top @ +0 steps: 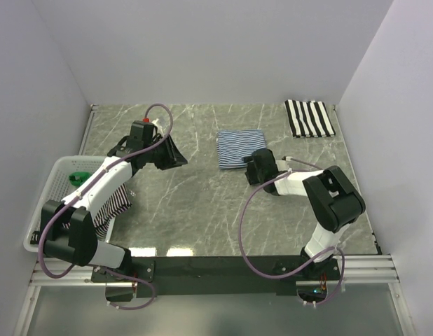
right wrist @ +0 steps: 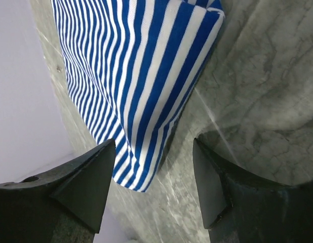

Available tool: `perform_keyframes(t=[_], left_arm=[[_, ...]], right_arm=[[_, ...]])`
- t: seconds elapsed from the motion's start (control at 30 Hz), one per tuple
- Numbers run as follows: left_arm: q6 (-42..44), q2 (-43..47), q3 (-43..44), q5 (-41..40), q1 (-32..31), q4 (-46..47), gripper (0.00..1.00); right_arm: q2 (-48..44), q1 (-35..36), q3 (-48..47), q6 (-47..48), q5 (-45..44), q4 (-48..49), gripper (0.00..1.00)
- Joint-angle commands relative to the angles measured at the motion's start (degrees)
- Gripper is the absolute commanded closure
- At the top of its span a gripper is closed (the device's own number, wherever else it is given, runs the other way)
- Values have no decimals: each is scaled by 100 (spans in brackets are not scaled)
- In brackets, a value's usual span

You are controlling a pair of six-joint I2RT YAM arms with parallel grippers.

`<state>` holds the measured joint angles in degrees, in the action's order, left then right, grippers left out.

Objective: Fold and stack the tank tops
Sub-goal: Neatly place the folded tank top to the corner

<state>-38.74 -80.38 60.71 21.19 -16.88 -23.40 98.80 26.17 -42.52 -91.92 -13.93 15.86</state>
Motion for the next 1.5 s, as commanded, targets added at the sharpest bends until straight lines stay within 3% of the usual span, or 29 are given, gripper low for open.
perform_keyframes(t=[0.0,0.33,0.5,0.8,0.97,1.03,1.17,1.27,1.37,1.47], left_arm=[[112,172,-59,122,54,239,64],[112,198,-173,96,106,301,65],[121,172,-217,105,133,327,65],[130,172,-296,175,221,380,65],[121,154,-296,193,238,389,66],[121,163,-296,210,238,389,66],[130,163,-314,210,247,389,66],[130,154,-323,236,256,397,66],[130,137,-331,254,256,406,66],[130,128,-340,272,265,415,65]], right_arm=[[130,46,-221,-230,-443,-126,31],[543,28,-537,-450,-575,-425,34],[684,-7,-731,-319,-602,-566,41],[921,-524,-1337,902,-356,-1436,66],[1018,-798,-1381,1412,-40,-1444,99],[1149,-894,-1749,1983,48,-1541,100],[1579,-1070,-3101,3710,206,-2910,100],[2124,-1263,-4419,4906,460,-3851,100],[2922,-1448,-6340,5841,375,-5133,100],[3258,-1605,-7292,6666,58,-5672,100]])
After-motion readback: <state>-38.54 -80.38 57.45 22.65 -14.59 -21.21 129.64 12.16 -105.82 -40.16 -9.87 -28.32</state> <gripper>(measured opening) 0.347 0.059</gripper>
